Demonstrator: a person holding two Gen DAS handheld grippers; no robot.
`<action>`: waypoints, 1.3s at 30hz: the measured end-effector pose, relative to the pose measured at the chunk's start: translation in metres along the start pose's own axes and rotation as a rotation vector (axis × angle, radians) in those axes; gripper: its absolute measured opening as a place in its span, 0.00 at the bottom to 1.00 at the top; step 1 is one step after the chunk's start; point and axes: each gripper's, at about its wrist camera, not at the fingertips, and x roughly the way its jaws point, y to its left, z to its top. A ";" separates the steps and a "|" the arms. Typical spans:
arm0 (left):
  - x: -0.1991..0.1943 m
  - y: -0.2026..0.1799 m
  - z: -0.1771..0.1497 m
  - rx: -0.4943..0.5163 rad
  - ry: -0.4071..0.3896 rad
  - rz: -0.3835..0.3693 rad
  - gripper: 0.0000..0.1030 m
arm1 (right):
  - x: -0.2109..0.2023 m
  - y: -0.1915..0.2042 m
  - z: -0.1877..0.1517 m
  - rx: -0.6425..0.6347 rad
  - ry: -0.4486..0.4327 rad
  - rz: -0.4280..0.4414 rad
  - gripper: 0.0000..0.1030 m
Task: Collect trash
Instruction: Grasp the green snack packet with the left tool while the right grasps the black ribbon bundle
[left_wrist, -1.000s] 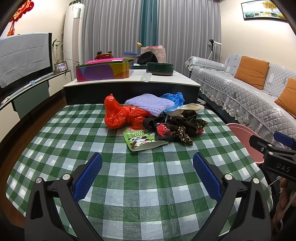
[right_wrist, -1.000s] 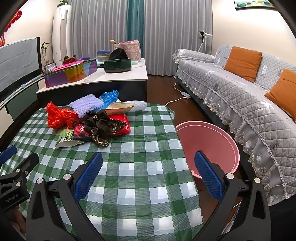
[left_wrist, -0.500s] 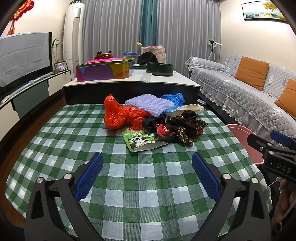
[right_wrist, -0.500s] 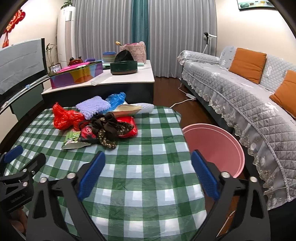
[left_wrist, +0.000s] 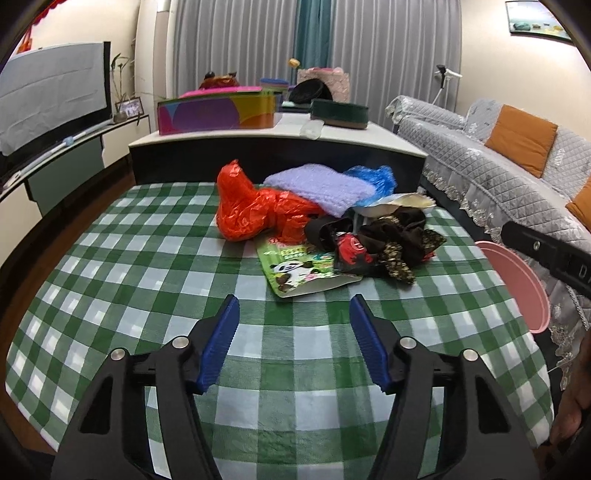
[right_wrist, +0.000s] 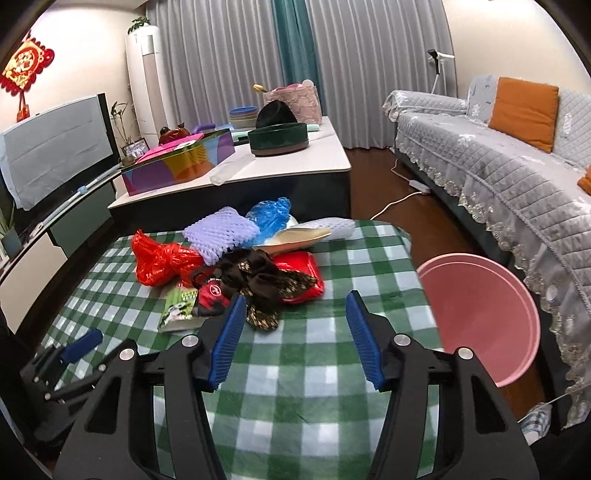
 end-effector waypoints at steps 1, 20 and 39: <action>0.005 0.002 0.001 -0.006 0.011 0.005 0.59 | 0.006 0.001 0.002 0.007 0.006 0.005 0.55; 0.078 -0.001 0.021 0.084 0.190 0.069 0.61 | 0.114 0.012 0.020 0.031 0.170 0.026 0.65; 0.077 -0.008 0.026 0.150 0.163 0.005 0.14 | 0.107 0.016 0.018 -0.002 0.234 0.140 0.14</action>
